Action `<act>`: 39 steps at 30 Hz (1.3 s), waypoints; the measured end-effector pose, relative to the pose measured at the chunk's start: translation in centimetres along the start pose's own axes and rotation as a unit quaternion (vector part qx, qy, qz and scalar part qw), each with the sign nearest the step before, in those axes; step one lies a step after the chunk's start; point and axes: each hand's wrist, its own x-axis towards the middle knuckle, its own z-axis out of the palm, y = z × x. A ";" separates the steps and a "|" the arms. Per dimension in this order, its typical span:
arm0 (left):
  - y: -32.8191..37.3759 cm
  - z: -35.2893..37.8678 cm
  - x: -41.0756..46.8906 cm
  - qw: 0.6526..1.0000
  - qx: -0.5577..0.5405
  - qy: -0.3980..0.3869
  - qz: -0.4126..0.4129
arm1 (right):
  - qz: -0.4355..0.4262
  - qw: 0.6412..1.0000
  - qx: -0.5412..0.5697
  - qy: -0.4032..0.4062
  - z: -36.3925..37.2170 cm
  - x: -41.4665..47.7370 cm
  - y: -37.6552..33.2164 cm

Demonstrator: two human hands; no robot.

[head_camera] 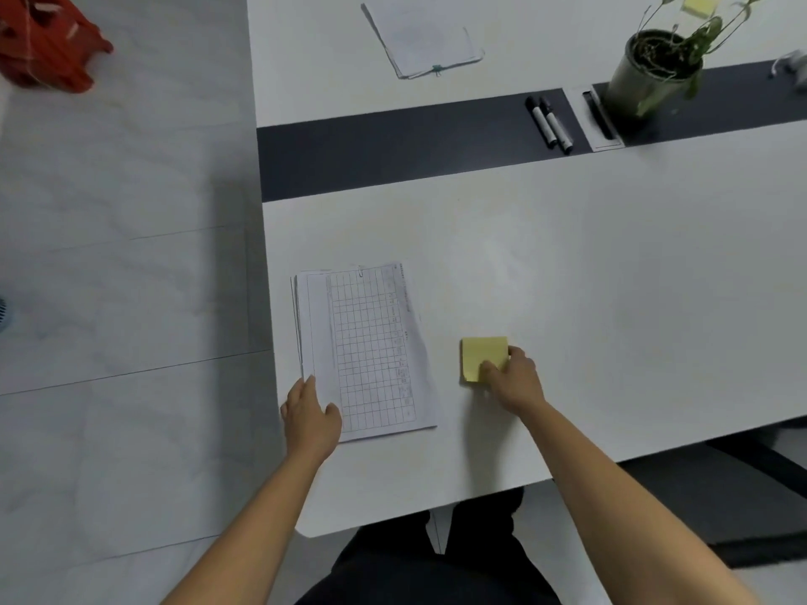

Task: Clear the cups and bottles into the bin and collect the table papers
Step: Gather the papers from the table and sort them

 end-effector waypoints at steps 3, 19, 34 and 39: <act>0.0 0.0 -0.1 1.000 -0.001 -0.001 0.001 | 0.000 0.997 -0.064 0.046 0.8 -0.5 0.9; -0.2 -1.0 -3.1 0.998 0.027 0.005 0.051 | -0.167 0.956 -0.240 -0.004 0.3 -3.4 2.1; -4.5 -1.8 -24.1 0.943 -0.256 0.197 -0.077 | -0.323 0.936 0.010 -0.141 0.1 -16.0 5.0; -8.6 -7.2 -27.6 0.909 -0.295 0.281 -0.085 | -0.347 0.920 0.032 -0.179 2.1 -19.2 0.5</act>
